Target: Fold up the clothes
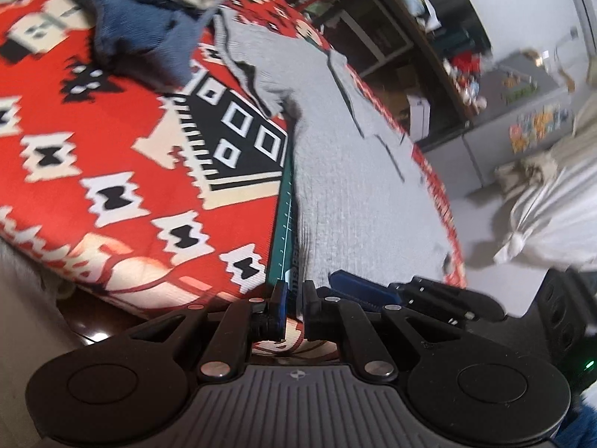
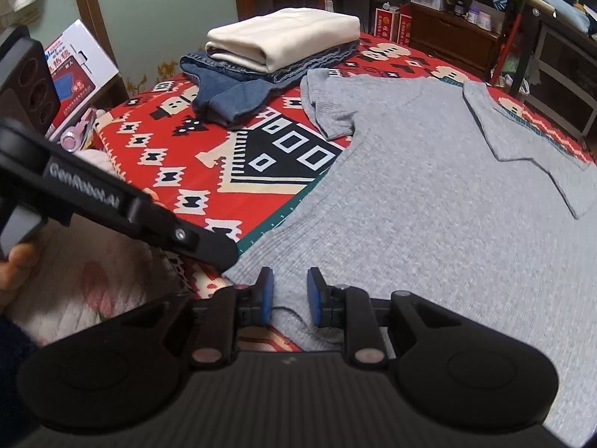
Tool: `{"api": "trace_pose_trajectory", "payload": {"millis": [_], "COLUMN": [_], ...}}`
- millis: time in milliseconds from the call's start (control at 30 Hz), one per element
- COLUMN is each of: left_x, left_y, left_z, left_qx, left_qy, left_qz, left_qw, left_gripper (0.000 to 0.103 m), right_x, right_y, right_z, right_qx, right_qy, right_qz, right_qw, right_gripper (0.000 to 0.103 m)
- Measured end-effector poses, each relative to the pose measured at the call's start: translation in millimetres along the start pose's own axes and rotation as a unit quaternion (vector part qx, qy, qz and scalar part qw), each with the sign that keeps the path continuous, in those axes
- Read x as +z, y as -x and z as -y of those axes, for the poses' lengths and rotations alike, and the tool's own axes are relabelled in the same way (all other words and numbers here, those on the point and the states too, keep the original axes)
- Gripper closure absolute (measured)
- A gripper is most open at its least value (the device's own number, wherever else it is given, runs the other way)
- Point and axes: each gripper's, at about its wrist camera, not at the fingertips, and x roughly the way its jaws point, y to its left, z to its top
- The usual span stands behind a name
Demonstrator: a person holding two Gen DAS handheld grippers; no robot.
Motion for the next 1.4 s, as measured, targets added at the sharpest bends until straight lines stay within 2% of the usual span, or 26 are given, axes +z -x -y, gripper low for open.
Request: {"api": "trace_pose_trajectory", "payload": {"millis": [100, 300, 400, 500, 533, 733, 800, 967, 1167, 1300, 1400], "left_x": [-1, -4, -8, -14, -16, -21, -21, -21, -20, -20, -19], "left_y": [-4, -11, -17, -24, -25, -16, -11, -16, -17, -17, -16], "left_z": [8, 31, 50, 68, 72, 81, 82, 78, 74, 74, 73], "left_qx": [0.008, 0.055, 0.095, 0.132, 0.141, 0.174, 0.174, 0.176, 0.174, 0.173, 0.172], "left_qy": [-0.025, -0.093, -0.152, -0.212, -0.228, -0.282, -0.288, -0.277, -0.267, -0.266, -0.263], "left_qz": [-0.005, -0.011, -0.016, -0.02, -0.021, -0.026, -0.025, -0.033, -0.039, -0.041, -0.041], "left_qw": [0.9996, 0.9941, 0.9837, 0.9681, 0.9632, 0.943, 0.9416, 0.9442, 0.9471, 0.9475, 0.9486], "left_gripper": [0.097, 0.097, 0.098, 0.1, 0.101, 0.101, 0.101, 0.101, 0.101, 0.101, 0.101], "right_x": [-3, -10, -12, -13, -13, -13, -14, -16, -2, 18, 18], "right_y": [2, 8, 10, 10, 9, 11, 13, 15, 22, 6, -13], "right_z": [3, 5, 6, 5, 5, 0, 2, 5, 8, 3, 3], "right_qx": [0.001, 0.002, 0.006, 0.003, 0.002, -0.023, -0.022, -0.022, 0.015, 0.033, 0.042], "right_qy": [-0.009, -0.024, -0.031, -0.028, -0.026, 0.004, -0.001, -0.008, -0.022, -0.001, -0.008], "right_qz": [0.003, 0.009, 0.012, 0.012, 0.01, -0.003, -0.005, -0.008, 0.035, 0.038, 0.018], "right_qw": [1.0, 1.0, 0.999, 1.0, 1.0, 1.0, 1.0, 1.0, 0.999, 0.999, 0.999], "right_gripper": [0.081, 0.081, 0.082, 0.083, 0.086, 0.098, 0.1, 0.1, 0.1, 0.1, 0.1]}}
